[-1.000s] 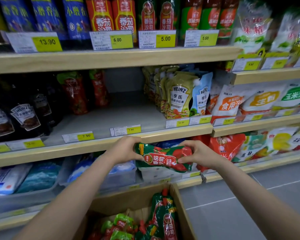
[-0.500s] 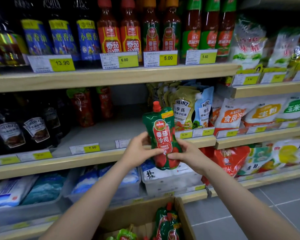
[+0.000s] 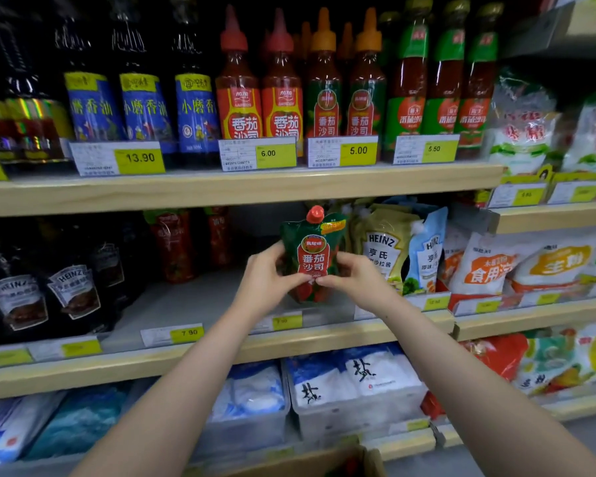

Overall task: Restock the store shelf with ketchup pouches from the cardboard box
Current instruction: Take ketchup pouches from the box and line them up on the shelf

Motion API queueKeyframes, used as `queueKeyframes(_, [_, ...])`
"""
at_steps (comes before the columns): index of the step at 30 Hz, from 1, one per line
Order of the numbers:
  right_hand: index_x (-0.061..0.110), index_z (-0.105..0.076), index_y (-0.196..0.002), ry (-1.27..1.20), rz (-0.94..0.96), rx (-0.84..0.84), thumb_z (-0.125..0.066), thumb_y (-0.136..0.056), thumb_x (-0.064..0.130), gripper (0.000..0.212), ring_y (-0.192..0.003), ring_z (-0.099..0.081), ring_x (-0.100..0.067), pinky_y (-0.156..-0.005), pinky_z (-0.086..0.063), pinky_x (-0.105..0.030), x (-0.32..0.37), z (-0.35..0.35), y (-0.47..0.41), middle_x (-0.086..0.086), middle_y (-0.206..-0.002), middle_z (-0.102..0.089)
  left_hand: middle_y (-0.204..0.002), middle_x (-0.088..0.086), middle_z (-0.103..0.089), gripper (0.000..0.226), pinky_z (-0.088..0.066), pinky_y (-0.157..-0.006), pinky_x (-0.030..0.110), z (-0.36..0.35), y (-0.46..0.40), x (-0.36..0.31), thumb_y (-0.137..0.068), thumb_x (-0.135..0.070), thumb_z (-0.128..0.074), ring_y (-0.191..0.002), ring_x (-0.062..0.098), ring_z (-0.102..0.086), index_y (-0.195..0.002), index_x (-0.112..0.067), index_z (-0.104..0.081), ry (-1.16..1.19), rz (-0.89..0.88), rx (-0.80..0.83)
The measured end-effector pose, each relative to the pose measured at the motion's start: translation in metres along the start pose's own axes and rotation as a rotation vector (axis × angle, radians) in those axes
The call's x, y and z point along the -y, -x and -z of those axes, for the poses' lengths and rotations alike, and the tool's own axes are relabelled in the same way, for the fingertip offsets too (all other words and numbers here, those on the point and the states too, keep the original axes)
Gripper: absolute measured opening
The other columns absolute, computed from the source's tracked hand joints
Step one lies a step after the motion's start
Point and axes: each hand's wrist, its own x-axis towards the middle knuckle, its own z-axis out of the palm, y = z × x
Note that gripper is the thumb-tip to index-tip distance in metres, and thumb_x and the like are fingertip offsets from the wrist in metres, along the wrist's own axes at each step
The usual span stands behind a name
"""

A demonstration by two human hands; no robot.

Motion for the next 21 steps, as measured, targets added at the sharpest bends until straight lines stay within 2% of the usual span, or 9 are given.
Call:
queueKeyframes(3, [0.020,-0.062,-0.110,-0.076,-0.042,-0.009,-0.068,-0.081,0.015,0.030,-0.105,-0.061,-0.015,-0.096,-0.049,-0.035,-0.014,-0.008,-0.013,0.002,-0.108,-0.067,-0.104,-0.008,-0.069,0.045,-0.049,-0.079,0.014,-0.004,-0.008,0.016,-0.068,-0.024,-0.081,-0.094,0.000,-0.061,-0.110,-0.024,-0.062,-0.003,0.050,-0.004])
queueKeyframes(5, [0.023,-0.060,-0.111,-0.089,-0.065,-0.008,-0.067,-0.082,0.017,0.031,-0.101,-0.063,-0.011,-0.087,-0.052,-0.024,-0.022,-0.011,-0.021,0.012,-0.100,-0.065,-0.098,-0.010,-0.068,0.042,-0.050,-0.077,0.014,-0.009,-0.013,0.026,-0.068,-0.023,-0.081,-0.091,-0.001,-0.062,-0.105,-0.028,-0.062,0.037,0.104,-0.014])
queueKeyframes(7, [0.013,-0.057,-0.120,-0.046,-0.098,0.000,-0.067,-0.082,0.018,0.039,-0.096,-0.061,-0.006,-0.082,-0.051,-0.016,-0.029,-0.012,-0.027,0.013,-0.103,-0.064,-0.096,-0.012,-0.066,0.043,-0.049,-0.074,0.011,-0.013,-0.017,0.035,-0.067,-0.022,-0.082,-0.089,-0.001,-0.062,-0.104,-0.027,-0.062,0.026,0.144,0.015])
queueKeyframes(10, [0.010,-0.056,-0.121,0.010,-0.157,0.009,-0.067,-0.082,0.019,0.042,-0.106,-0.059,-0.017,-0.096,-0.047,-0.031,-0.041,-0.016,-0.028,-0.001,-0.116,-0.063,-0.104,-0.007,-0.067,0.049,-0.046,-0.074,0.010,-0.019,-0.018,0.047,-0.067,-0.024,-0.082,-0.092,0.005,-0.062,-0.111,-0.021,-0.063,-0.020,0.174,0.051])
queueKeyframes(12, [0.014,-0.057,-0.120,-0.016,-0.177,0.015,-0.068,-0.081,0.022,0.041,-0.105,-0.060,-0.015,-0.088,-0.049,-0.024,-0.044,-0.016,-0.027,0.002,-0.111,-0.064,-0.108,-0.004,-0.068,0.049,-0.048,-0.079,0.016,-0.022,-0.016,0.054,-0.067,-0.025,-0.081,-0.096,0.007,-0.062,-0.112,-0.020,-0.062,-0.006,0.192,0.068])
queueKeyframes(14, [0.018,-0.057,-0.116,-0.088,-0.184,0.010,-0.069,-0.079,0.025,0.039,-0.094,-0.062,-0.005,-0.075,-0.048,-0.013,-0.037,-0.016,-0.029,0.010,-0.101,-0.065,-0.109,-0.002,-0.068,0.053,-0.051,-0.085,0.025,-0.023,-0.014,0.060,-0.064,-0.022,-0.083,-0.097,0.009,-0.063,-0.112,-0.022,-0.061,-0.014,0.223,0.128])
queueKeyframes(17, [0.020,-0.061,-0.098,-0.260,-0.179,-0.072,-0.072,-0.077,0.017,0.024,-0.082,-0.067,-0.005,-0.068,-0.053,-0.017,-0.025,-0.019,-0.040,0.004,-0.094,-0.068,-0.109,0.000,-0.068,0.059,-0.052,-0.090,0.031,-0.026,-0.012,0.063,-0.060,-0.016,-0.085,-0.097,0.012,-0.064,-0.112,-0.024,-0.059,-0.079,0.264,0.195])
queueKeyframes(21, [0.019,-0.063,-0.093,-0.286,-0.218,-0.107,-0.072,-0.076,0.017,0.019,-0.087,-0.066,-0.016,-0.077,-0.054,-0.028,-0.016,-0.025,-0.044,-0.011,-0.104,-0.069,-0.114,0.002,-0.066,0.065,-0.050,-0.094,0.036,-0.026,-0.013,0.063,-0.059,-0.018,-0.085,-0.103,0.016,-0.062,-0.117,-0.024,-0.057,-0.128,0.276,0.207])
